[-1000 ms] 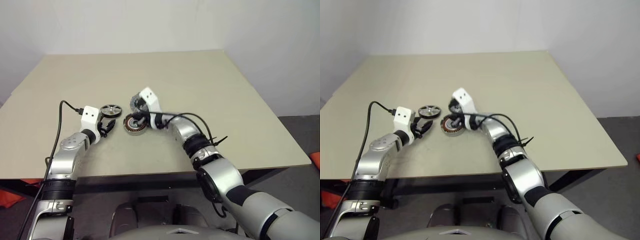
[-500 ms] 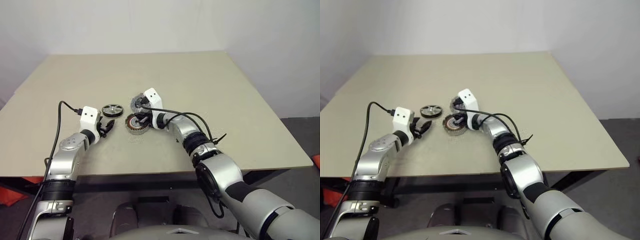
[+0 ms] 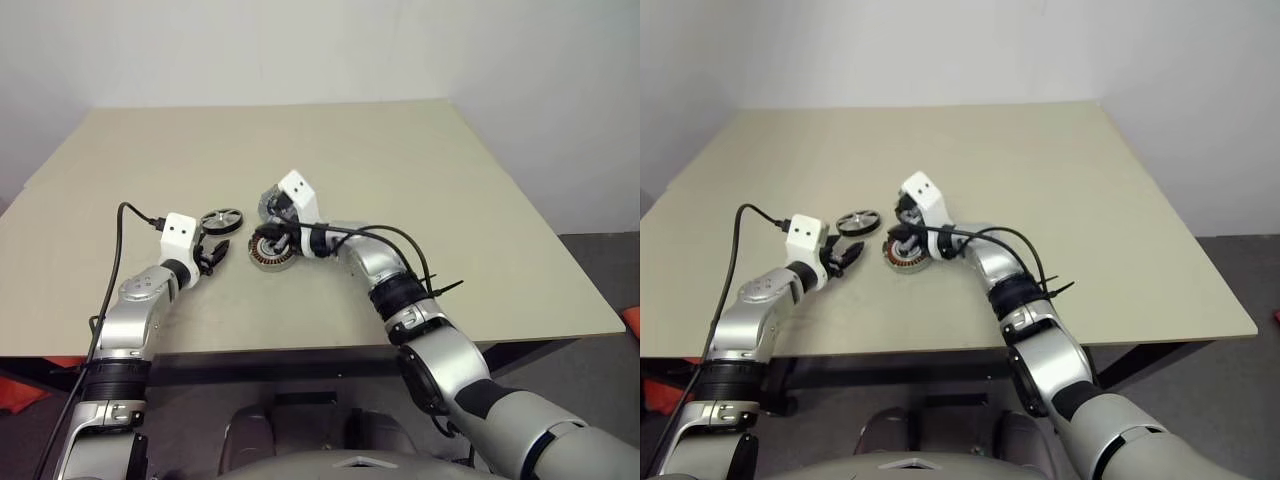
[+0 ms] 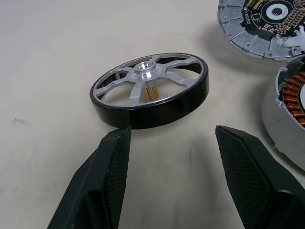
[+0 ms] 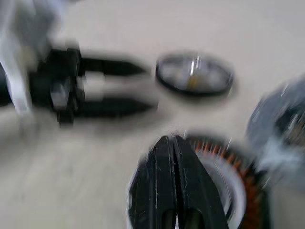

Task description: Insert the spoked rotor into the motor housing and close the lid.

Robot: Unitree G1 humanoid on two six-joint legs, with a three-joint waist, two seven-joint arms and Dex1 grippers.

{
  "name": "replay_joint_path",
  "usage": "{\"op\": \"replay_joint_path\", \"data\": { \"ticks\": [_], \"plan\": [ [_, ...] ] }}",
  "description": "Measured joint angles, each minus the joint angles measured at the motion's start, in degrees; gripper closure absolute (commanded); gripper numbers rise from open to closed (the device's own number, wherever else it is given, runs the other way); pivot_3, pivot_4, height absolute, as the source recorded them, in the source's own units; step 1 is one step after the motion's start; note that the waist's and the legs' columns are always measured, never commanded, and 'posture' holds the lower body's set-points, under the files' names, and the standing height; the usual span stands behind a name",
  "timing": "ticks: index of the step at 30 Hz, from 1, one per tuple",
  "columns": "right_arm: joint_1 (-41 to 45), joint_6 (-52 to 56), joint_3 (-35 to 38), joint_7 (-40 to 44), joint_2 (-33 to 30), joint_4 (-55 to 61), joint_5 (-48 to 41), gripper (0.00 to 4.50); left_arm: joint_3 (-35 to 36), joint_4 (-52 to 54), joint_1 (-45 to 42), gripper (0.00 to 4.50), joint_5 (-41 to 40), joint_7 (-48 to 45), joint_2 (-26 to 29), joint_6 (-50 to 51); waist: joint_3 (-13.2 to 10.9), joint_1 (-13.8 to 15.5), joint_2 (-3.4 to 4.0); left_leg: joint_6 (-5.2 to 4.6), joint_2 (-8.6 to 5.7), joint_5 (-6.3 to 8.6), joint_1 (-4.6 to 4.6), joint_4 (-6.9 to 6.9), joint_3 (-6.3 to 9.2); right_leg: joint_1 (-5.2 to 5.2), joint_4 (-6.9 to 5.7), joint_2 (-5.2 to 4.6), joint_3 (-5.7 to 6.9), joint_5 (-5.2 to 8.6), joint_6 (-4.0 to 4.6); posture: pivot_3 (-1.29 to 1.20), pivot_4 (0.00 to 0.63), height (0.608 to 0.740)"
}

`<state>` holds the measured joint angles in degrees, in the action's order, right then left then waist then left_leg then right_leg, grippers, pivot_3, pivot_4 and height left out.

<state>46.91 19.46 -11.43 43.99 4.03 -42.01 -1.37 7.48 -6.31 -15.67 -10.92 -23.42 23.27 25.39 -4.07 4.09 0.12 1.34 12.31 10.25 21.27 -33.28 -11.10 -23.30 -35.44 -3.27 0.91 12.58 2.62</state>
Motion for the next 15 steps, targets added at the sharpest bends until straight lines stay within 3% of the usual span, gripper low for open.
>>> {"op": "replay_joint_path", "data": {
  "ticks": [15],
  "plan": [
    [1.56, -0.17, 0.72, -0.38, -1.76, 2.66, -1.07, 4.43, 0.0, -0.07, 0.02, 1.48, 0.0, 0.18, -0.02, -0.01, 0.01, -0.02, -0.03, 0.03, 0.02, -0.02, -0.08, 0.02, 0.03, 0.07, -0.03, 0.01, 0.04, 0.01, 0.0, 0.0, 0.0, 0.74]
  ]
}}
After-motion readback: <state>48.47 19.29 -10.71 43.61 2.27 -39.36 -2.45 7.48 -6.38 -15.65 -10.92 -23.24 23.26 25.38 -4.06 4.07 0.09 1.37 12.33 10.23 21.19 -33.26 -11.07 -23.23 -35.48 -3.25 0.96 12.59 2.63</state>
